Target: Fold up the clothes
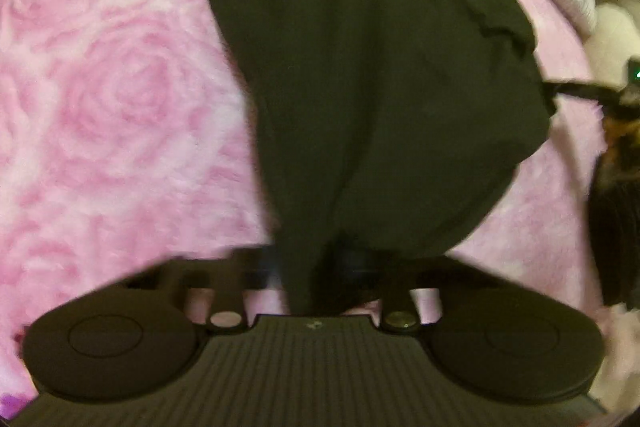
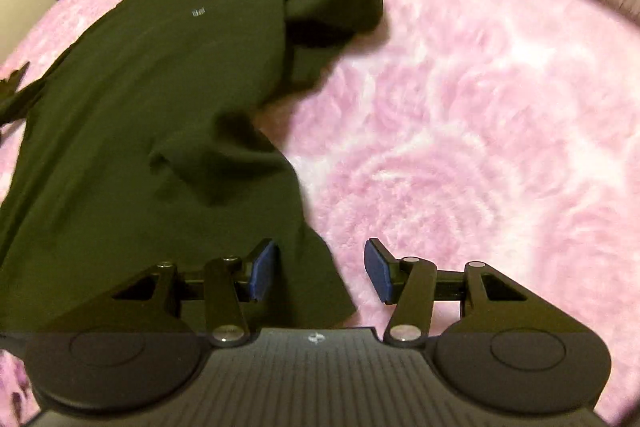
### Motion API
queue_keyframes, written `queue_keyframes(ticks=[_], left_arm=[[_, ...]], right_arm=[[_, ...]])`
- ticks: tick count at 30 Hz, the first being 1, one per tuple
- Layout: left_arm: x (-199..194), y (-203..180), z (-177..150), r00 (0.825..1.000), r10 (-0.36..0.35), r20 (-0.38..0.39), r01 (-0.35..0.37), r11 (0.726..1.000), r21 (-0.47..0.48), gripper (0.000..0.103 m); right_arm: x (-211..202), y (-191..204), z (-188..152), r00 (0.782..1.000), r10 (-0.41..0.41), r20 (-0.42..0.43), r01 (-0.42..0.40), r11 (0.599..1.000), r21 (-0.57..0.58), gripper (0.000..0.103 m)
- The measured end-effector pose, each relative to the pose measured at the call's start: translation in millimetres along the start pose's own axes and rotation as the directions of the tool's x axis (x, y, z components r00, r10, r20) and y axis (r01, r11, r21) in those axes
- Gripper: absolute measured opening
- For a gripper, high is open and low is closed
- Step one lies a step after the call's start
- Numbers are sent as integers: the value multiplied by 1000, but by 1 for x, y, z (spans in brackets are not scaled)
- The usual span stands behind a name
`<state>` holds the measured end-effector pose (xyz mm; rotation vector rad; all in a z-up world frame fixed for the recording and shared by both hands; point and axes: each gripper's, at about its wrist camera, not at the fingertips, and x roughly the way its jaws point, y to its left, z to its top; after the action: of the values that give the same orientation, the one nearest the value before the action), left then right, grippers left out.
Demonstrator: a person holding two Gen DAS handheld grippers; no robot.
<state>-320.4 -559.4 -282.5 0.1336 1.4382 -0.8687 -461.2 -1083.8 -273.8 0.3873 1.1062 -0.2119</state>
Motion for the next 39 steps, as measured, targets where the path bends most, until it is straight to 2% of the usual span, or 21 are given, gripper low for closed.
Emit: queue_keyframes(ticks=[1, 3, 4, 5, 6, 8, 16, 22, 25, 28, 31, 33, 36, 37, 38, 39], left_arm=[[1, 3, 1, 999, -35, -10, 34, 999, -28, 2], [0, 0, 2, 999, -41, -11, 41, 999, -7, 2], [-1, 0, 3, 999, -45, -10, 45, 999, 2, 2], [-3, 0, 4, 999, -50, -10, 50, 999, 12, 1], [-4, 0, 4, 998, -54, -10, 54, 998, 21, 1], [-18, -1, 9, 998, -56, -13, 57, 996, 62, 1], [-79, -12, 22, 997, -59, -57, 71, 968, 242, 1], [-113, -7, -24, 991, -49, -121, 84, 950, 302, 1], [-124, 10, -51, 988, 5, -153, 45, 946, 322, 1], [-119, 30, -66, 986, 38, -165, 12, 956, 293, 1], [-107, 34, -71, 981, 33, -190, 27, 951, 306, 2], [-118, 45, -66, 984, 43, -174, 14, 950, 313, 4], [-134, 60, -59, 987, 57, -149, -6, 947, 322, 11], [-139, 65, -56, 988, 62, -141, -13, 946, 325, 18], [-144, 70, -53, 989, 67, -133, -20, 945, 328, 22], [-149, 75, -51, 990, 71, -124, -26, 943, 331, 24]], right_arm=[[8, -6, 1, 999, 46, -22, -46, 999, 8, 51], [16, -10, 1, 993, 110, -40, -110, 994, 11, 50], [17, -12, 1, 991, 127, -44, -127, 992, 11, 39], [16, -17, 2, 989, 137, -55, -136, 990, 33, 11], [15, -23, 2, 986, 150, -72, -146, 987, 68, 5], [6, -27, 0, 983, 161, -92, -151, 982, 110, 4], [-81, 9, -27, 985, 76, -156, -74, 997, 18, 2], [-142, 49, -97, 978, 50, -202, -47, 999, 20, 2], [-162, 73, -143, 970, 68, -233, -55, 997, 61, 2], [-166, 97, -186, 961, 90, -261, -62, 992, 114, 2], [-149, 114, -216, 959, 77, -273, -40, 990, 137, 4], [-138, 120, -224, 954, 67, -294, -27, 990, 140, 5], [-132, 128, -219, 946, 28, -322, 12, 993, 120, 8], [-134, 130, -215, 946, 13, -324, 28, 992, 121, 11], [-139, 133, -210, 950, -18, -312, 57, 992, 116, 24], [-144, 136, -205, 953, -51, -300, 88, 990, 109, 28]])
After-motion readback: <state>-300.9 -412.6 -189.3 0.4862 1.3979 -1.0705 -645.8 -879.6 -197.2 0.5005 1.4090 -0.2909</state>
